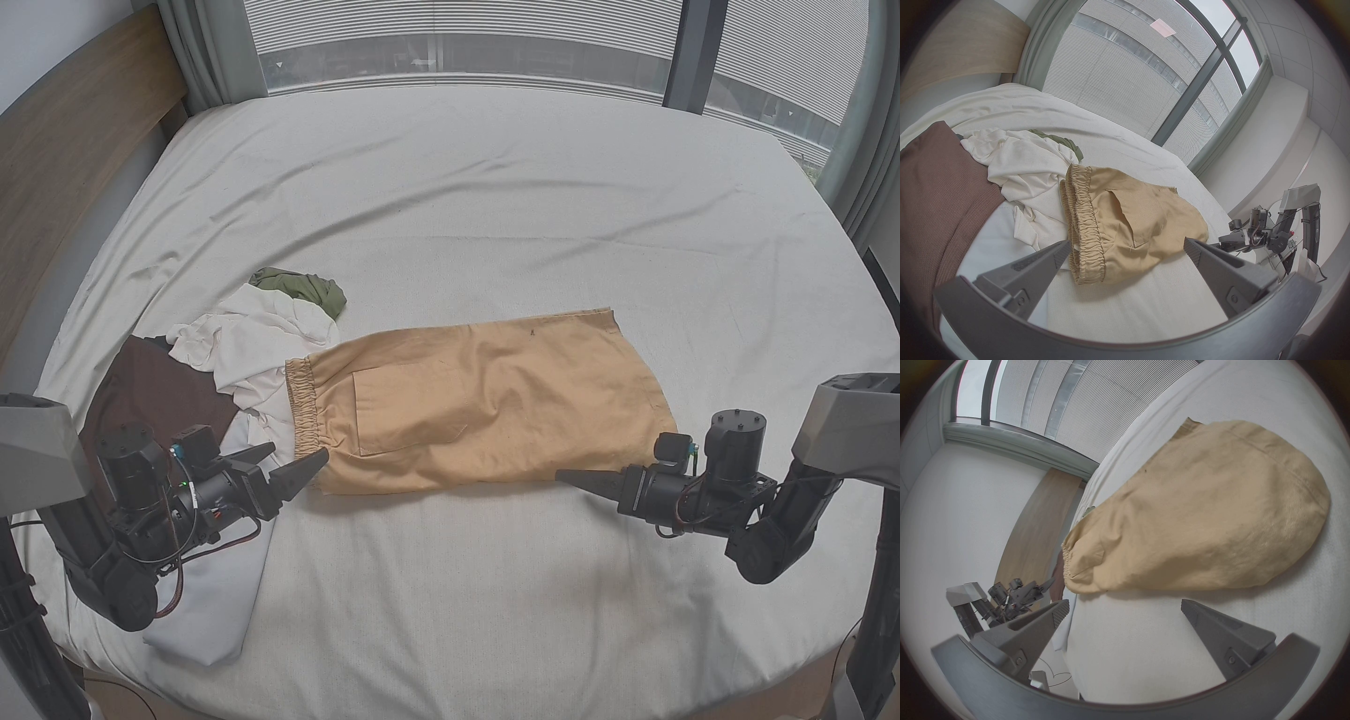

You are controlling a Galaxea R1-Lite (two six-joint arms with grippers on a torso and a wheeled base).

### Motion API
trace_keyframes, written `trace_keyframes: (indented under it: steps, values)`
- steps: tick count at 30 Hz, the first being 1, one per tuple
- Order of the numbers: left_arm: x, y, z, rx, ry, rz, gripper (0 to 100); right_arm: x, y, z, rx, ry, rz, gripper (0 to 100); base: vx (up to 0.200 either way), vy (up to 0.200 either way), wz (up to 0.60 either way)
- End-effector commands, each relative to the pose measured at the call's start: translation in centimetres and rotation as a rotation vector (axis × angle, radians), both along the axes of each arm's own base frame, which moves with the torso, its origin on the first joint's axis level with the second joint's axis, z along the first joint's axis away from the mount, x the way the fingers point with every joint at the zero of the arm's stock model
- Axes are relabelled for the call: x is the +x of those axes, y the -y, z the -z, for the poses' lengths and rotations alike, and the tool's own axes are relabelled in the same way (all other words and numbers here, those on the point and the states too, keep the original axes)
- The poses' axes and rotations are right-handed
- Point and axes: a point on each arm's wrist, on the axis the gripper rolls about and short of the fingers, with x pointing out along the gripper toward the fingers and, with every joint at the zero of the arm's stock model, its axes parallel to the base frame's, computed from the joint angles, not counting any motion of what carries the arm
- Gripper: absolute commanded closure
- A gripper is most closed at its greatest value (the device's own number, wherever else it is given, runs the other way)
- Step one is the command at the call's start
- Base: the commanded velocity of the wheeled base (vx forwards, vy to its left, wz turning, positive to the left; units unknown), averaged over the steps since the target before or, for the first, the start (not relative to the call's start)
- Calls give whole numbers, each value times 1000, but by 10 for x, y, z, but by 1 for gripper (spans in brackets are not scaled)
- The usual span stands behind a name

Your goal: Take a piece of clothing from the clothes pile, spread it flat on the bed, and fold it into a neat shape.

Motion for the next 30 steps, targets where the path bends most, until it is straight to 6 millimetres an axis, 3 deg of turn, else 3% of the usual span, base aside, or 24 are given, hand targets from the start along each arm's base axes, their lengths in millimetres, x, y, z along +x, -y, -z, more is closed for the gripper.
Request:
trace_keyframes:
  steps: [1, 12, 19, 30]
  values:
    - [2, 0, 3, 1, -9, -2, 0, 6, -9, 14, -12, -20, -5, 0, 0, 0, 0]
    - [3, -1, 6, 2, -16, -7, 0, 20, -15, 22, -15, 42, 64, 0, 0, 0, 0]
    - [4, -1, 4, 2, -8, -10, 0, 32, -18, 16, 49, 95, 133, 0, 0, 0, 0]
    - [5, 0, 4, 2, -5, -13, 0, 33, -25, 15, 101, 141, 118, 0, 0, 0, 0]
